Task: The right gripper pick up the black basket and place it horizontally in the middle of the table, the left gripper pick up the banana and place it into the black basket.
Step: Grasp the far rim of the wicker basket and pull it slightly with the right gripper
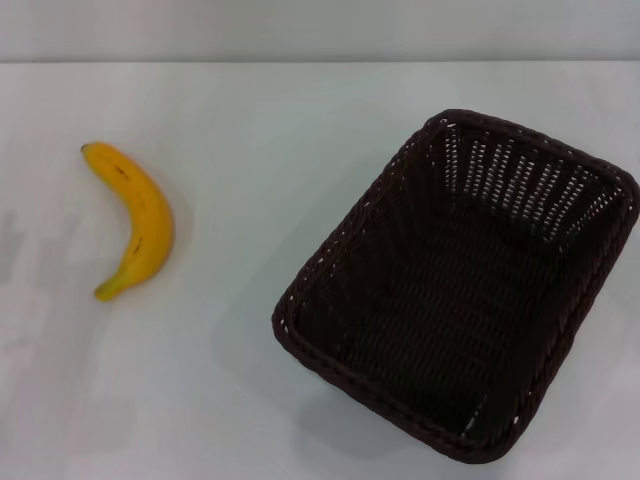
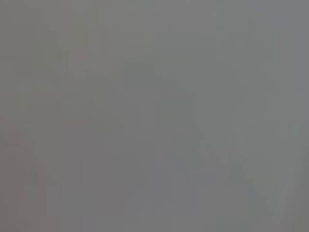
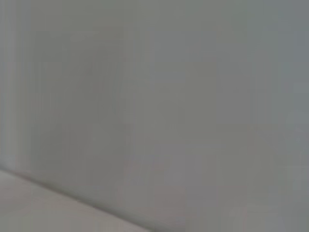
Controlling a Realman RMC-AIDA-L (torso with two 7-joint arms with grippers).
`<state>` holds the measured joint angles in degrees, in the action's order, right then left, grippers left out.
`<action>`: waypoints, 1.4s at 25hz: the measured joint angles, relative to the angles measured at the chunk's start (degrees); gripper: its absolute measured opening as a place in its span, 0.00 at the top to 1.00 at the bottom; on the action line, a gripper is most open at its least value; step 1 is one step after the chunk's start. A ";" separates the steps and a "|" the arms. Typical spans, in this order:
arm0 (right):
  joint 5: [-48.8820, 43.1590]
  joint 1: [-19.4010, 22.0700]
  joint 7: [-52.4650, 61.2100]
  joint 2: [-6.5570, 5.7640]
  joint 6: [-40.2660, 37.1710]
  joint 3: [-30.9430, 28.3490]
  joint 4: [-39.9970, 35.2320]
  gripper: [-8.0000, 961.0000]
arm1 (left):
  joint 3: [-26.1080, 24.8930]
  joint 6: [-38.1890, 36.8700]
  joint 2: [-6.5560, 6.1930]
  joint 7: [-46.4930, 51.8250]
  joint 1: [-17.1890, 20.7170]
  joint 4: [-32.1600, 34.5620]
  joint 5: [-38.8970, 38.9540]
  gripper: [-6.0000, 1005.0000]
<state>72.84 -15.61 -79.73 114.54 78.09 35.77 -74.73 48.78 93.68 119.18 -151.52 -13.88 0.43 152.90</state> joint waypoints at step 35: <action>-58.61 -50.16 35.15 -0.35 20.84 19.59 21.67 0.24 | 0.00 1.37 -0.09 4.25 1.66 2.08 -5.16 0.12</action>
<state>14.24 -65.77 -44.57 114.19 98.94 55.36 -53.06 48.78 95.05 119.09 -147.27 -12.21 2.52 147.74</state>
